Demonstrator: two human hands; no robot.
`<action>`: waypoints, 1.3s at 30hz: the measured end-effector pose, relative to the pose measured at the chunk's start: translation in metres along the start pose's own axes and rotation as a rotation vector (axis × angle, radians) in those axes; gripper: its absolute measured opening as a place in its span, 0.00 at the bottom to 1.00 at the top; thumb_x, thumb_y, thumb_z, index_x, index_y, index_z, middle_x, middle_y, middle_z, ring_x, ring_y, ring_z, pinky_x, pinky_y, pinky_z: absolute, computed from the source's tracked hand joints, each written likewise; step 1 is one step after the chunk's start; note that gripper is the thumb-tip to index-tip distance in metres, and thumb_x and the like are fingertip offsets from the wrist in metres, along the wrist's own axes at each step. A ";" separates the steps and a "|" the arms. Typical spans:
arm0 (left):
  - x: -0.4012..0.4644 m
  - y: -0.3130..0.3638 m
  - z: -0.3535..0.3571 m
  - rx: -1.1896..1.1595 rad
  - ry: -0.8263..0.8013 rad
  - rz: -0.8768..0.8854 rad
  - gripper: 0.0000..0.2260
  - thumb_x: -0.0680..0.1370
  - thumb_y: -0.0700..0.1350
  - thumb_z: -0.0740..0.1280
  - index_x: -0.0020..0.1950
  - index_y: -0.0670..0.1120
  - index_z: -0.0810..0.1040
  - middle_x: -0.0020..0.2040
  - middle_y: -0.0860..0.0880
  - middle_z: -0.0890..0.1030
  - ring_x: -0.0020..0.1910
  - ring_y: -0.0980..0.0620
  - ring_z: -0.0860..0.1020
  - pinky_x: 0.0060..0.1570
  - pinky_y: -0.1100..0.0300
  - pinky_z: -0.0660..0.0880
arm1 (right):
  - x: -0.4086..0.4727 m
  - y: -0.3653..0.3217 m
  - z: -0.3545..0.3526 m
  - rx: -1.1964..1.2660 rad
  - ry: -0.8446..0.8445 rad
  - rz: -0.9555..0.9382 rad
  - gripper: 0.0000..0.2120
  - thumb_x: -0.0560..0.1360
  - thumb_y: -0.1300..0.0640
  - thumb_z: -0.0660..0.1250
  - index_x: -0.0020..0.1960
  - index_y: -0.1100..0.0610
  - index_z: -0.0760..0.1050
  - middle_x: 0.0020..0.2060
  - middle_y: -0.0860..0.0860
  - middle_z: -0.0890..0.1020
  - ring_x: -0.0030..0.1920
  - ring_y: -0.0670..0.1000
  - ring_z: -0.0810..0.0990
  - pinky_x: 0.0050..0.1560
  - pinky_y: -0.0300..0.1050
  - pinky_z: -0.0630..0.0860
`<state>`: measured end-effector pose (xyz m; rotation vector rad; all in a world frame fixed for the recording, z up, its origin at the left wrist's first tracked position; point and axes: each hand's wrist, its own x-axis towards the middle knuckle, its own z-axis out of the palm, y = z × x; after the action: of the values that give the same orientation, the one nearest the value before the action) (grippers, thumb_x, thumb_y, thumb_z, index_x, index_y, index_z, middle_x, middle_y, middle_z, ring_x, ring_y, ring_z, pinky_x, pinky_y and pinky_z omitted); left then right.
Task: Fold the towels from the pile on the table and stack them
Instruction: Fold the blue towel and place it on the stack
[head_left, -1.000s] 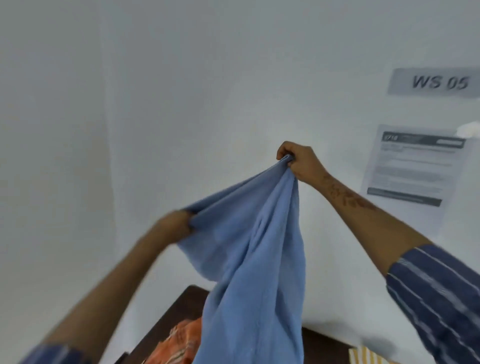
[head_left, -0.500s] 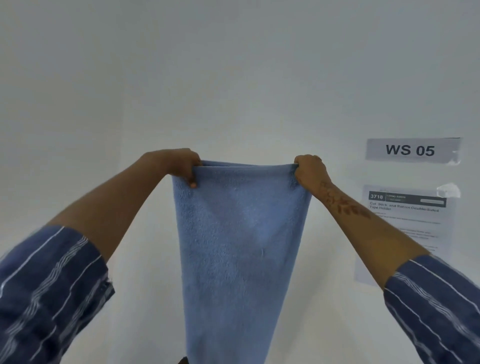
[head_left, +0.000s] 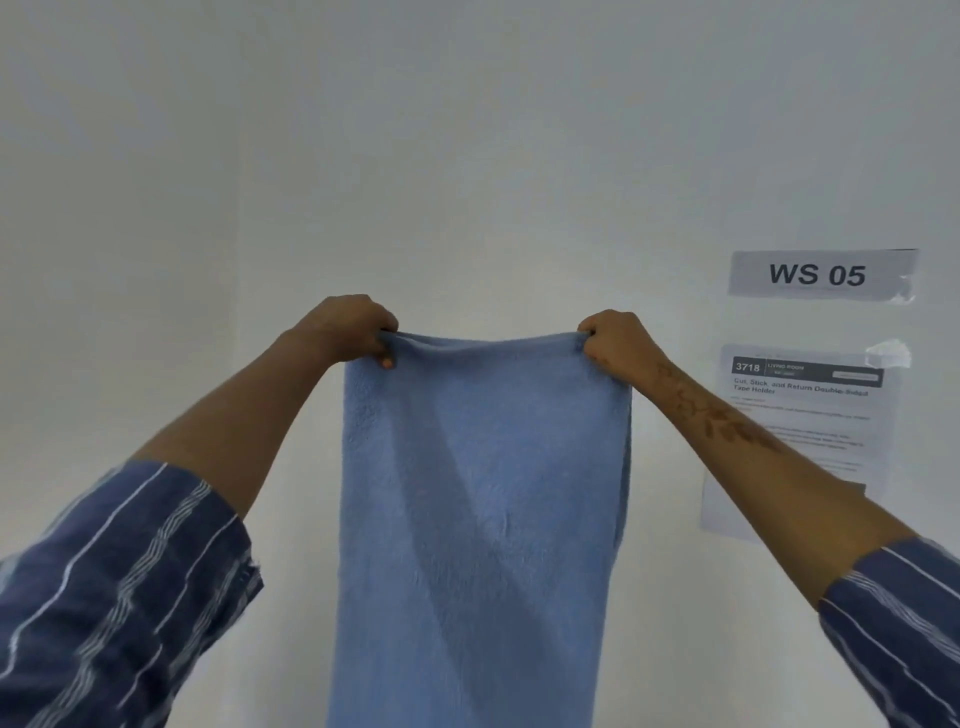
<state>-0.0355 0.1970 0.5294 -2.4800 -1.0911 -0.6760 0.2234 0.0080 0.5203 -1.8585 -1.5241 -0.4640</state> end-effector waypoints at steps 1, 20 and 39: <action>-0.001 0.000 0.003 0.021 0.011 0.001 0.09 0.70 0.52 0.72 0.43 0.49 0.78 0.39 0.51 0.76 0.43 0.49 0.74 0.39 0.59 0.66 | -0.003 -0.003 0.000 0.079 -0.118 0.010 0.13 0.68 0.71 0.55 0.35 0.63 0.76 0.35 0.54 0.77 0.39 0.52 0.73 0.39 0.41 0.67; -0.002 0.004 0.021 0.187 0.280 -0.114 0.07 0.77 0.41 0.61 0.50 0.43 0.77 0.47 0.42 0.80 0.46 0.41 0.79 0.39 0.56 0.69 | -0.026 -0.037 -0.008 0.292 -0.457 -0.035 0.17 0.72 0.49 0.71 0.52 0.62 0.77 0.47 0.52 0.82 0.48 0.52 0.81 0.49 0.45 0.76; 0.023 0.041 0.019 0.144 0.367 0.082 0.08 0.75 0.42 0.63 0.50 0.41 0.78 0.47 0.41 0.81 0.45 0.40 0.79 0.39 0.55 0.69 | -0.005 -0.007 -0.045 -0.412 -0.304 0.116 0.18 0.70 0.52 0.73 0.56 0.61 0.79 0.53 0.57 0.81 0.50 0.56 0.78 0.49 0.46 0.73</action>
<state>0.0146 0.1933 0.5213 -2.1546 -0.8622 -0.9459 0.2215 -0.0262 0.5510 -2.4145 -1.5897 -0.4849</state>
